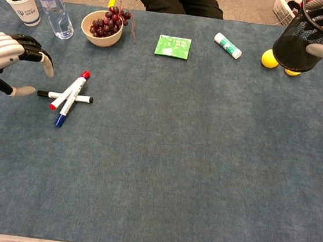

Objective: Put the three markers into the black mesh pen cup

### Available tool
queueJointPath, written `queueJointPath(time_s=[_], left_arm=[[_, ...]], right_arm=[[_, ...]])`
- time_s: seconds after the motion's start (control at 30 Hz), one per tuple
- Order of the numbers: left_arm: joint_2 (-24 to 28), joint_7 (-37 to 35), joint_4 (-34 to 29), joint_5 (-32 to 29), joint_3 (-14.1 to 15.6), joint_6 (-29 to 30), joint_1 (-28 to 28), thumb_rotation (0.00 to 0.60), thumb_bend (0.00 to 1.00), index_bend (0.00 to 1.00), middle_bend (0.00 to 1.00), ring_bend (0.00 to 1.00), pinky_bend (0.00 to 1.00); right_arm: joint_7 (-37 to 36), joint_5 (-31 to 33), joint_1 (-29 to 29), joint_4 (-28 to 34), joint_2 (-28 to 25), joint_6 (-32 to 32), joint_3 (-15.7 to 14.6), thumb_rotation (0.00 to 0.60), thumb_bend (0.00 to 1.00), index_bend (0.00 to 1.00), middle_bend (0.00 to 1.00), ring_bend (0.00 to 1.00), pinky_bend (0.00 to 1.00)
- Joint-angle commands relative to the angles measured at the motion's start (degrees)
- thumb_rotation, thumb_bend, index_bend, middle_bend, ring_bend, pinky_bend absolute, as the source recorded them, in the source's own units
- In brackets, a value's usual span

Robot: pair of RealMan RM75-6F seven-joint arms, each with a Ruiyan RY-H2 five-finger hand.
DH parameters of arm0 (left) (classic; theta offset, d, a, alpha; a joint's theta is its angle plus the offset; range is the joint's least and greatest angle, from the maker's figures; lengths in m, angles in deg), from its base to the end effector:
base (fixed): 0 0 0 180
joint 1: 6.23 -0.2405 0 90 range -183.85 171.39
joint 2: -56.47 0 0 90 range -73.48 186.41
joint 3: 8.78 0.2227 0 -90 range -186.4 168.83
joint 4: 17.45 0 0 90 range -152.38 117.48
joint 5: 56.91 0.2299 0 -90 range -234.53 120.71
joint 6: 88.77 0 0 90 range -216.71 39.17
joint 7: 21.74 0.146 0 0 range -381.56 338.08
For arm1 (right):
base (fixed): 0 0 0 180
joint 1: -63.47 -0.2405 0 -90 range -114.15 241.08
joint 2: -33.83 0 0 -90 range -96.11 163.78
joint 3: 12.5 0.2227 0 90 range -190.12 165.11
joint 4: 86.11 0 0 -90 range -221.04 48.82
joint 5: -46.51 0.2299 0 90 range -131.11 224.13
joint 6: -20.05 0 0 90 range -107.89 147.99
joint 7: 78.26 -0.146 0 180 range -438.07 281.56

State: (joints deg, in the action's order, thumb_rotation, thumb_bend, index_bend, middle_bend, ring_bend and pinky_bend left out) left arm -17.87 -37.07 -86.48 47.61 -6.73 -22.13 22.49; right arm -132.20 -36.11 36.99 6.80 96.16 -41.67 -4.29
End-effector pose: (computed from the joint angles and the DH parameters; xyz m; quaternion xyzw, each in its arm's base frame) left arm -0.2586 0.2781 0.0453 -0.8100 -0.2946 -0.3569 0.3601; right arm -0.2179 -0.2973 0.0981 0.4712 -0.6419 0.5514 0.2488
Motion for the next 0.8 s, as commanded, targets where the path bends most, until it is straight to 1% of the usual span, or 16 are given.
queueJointPath(time_s=[0.03, 0.23, 0.33, 0.6, 0.8], left_arm=[[-2.4, -1.6, 4.2, 2.7, 1.8, 0.7, 2.1, 0.6, 0.29, 0.42, 0.33, 0.27, 0.2], [-4.5, -3.5, 9.1, 5.5, 4.0, 2.9, 3.9, 0.6, 0.29, 0.48, 0.33, 0.27, 0.21], [-5.5, -4.2, 11.1, 6.4, 5.2, 3.5, 4.6, 0.6, 0.29, 0.49, 0.33, 0.27, 0.21], [-8.3, -5.6, 15.0, 7.6, 6.9, 5.2, 6.3, 0.6, 0.29, 0.5, 0.3, 0.26, 0.21], [-10.2, -6.1, 19.7, 8.8, 8.4, 6.5, 7.7, 0.6, 0.29, 0.48, 0.28, 0.25, 0.21]], right_arm=[[-0.1, -0.2, 0.3, 0.2, -0.4, -0.2, -0.1, 0.6, 0.36, 0.46, 0.45, 0.33, 0.29], [-0.2, 0.0, 1.0, 0.9, -1.1, -0.7, -0.2, 0.6, 0.36, 0.46, 0.45, 0.33, 0.29], [0.0, 0.2, 1.3, 1.0, -1.2, -0.7, -0.3, 0.6, 0.36, 0.46, 0.45, 0.33, 0.29], [-0.3, 0.2, 2.0, 1.4, -1.5, -0.7, -0.5, 0.6, 0.36, 0.46, 0.45, 0.33, 0.29], [-0.2, 0.4, 2.4, 1.7, -2.0, -0.9, -0.4, 0.6, 0.36, 0.46, 0.45, 0.33, 0.29]])
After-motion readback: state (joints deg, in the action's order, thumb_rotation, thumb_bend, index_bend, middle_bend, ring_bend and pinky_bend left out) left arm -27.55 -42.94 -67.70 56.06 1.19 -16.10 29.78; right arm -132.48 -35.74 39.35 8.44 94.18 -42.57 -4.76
